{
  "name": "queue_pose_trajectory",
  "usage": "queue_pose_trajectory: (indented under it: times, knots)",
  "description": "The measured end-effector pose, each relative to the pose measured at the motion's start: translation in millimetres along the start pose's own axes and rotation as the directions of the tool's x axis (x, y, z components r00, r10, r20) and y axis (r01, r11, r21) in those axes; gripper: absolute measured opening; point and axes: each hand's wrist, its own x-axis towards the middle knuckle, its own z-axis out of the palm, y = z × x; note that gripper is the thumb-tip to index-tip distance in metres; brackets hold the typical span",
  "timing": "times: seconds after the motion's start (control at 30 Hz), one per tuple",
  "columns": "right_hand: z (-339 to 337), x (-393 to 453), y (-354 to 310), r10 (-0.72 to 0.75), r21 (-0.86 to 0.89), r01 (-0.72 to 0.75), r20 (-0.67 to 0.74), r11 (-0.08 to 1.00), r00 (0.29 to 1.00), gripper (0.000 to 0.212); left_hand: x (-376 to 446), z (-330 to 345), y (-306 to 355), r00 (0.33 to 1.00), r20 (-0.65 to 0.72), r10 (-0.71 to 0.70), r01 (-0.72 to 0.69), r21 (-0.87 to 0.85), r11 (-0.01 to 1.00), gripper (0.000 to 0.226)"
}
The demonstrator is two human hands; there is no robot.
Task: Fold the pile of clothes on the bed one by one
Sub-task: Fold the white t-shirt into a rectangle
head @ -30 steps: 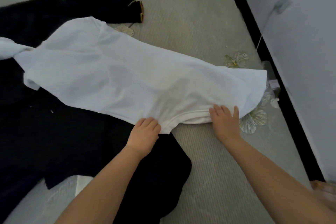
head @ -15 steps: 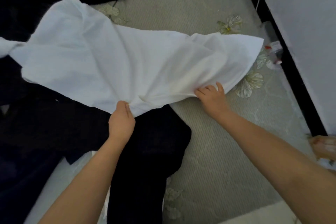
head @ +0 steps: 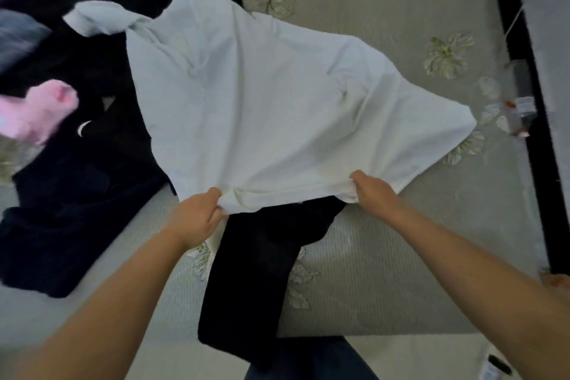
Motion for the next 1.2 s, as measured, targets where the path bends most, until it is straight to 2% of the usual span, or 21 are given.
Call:
queue_pose_trajectory:
  times: [0.1,0.17,0.23,0.3,0.33,0.4,0.43,0.5,0.57,0.63,0.73,0.8,0.87,1.0,1.07,1.13,1.2]
  knots:
    - [-16,-11,-4,-0.013,0.01,0.013,-0.07,1.0,0.997,0.038,-2,0,8,0.973,-0.16,-0.163,0.117,-0.262,0.958,0.017]
    - [-35,-20,-10,-0.066,-0.025,0.066,-0.016,0.998,0.998,0.06,-3,-8,12,0.951,-0.218,-0.22,0.129,-0.369,0.92,0.014]
    - [-54,-26,-15,-0.141,-0.152,0.149,0.06,0.977,0.988,0.076,-6,-22,16,0.932,-0.267,-0.244,0.117,-0.417,0.901,0.012]
    - [-70,-29,-20,-0.186,-0.366,0.214,0.112,0.906,0.976,0.065,-14,-36,19,0.924,-0.311,-0.221,0.08,-0.409,0.909,0.007]
    - [-77,-30,-23,-0.203,-0.43,0.222,0.089,0.875,0.975,0.056,-18,-42,21,0.923,-0.332,-0.193,0.052,-0.391,0.919,0.007]
    - [-90,-32,-29,-0.251,-0.45,0.211,-0.032,0.868,0.967,0.046,-26,-52,27,0.92,-0.368,-0.138,0.007,-0.335,0.942,0.007]
    - [-97,-33,-33,-0.274,-0.432,0.199,-0.117,0.88,0.955,0.042,-31,-56,30,0.911,-0.392,-0.129,-0.001,-0.315,0.949,0.007]
    - [-111,-38,-43,-0.24,-0.241,0.156,-0.372,0.958,0.897,0.031,-39,-66,36,0.872,-0.466,-0.15,-0.006,-0.316,0.949,0.01]
    - [-129,-42,-57,-0.057,0.042,0.099,-0.571,0.994,0.819,0.017,-50,-79,43,0.799,-0.57,-0.189,-0.016,-0.335,0.942,0.014]
    - [-147,-48,-71,0.046,0.165,0.074,-0.625,0.984,0.779,0.018,-61,-97,51,0.707,-0.679,-0.196,-0.061,-0.335,0.94,0.016]
    - [-172,-68,-102,0.152,0.329,0.119,-0.691,0.937,0.707,0.027,-84,-128,69,0.556,-0.815,-0.164,-0.163,-0.3,0.94,0.021]
    - [-190,-89,-124,0.232,0.434,0.187,-0.743,0.882,0.628,0.031,-105,-151,83,0.45,-0.886,-0.113,-0.211,-0.229,0.95,0.024]
    - [-206,-116,-141,0.274,0.459,0.246,-0.797,0.853,0.538,0.032,-130,-172,97,0.341,-0.937,-0.072,-0.2,-0.148,0.969,0.027]
    - [-226,-188,-165,0.179,0.307,0.35,-0.919,0.885,0.351,0.029,-198,-199,125,0.082,-0.996,-0.035,-0.17,-0.048,0.984,0.032]
    - [-228,-233,-175,0.113,0.192,0.403,-0.971,0.895,0.211,0.032,-241,-204,133,-0.002,-0.999,-0.035,-0.168,-0.034,0.985,0.035]
    - [-225,-281,-185,0.035,0.047,0.453,-0.999,0.89,0.034,0.04,-288,-204,134,-0.1,-0.995,-0.02,-0.192,-0.001,0.981,0.036]
    - [-221,-331,-196,-0.037,-0.106,0.463,-0.987,0.88,-0.155,0.037,-335,-199,134,-0.206,-0.977,0.06,-0.205,0.104,0.973,0.032]
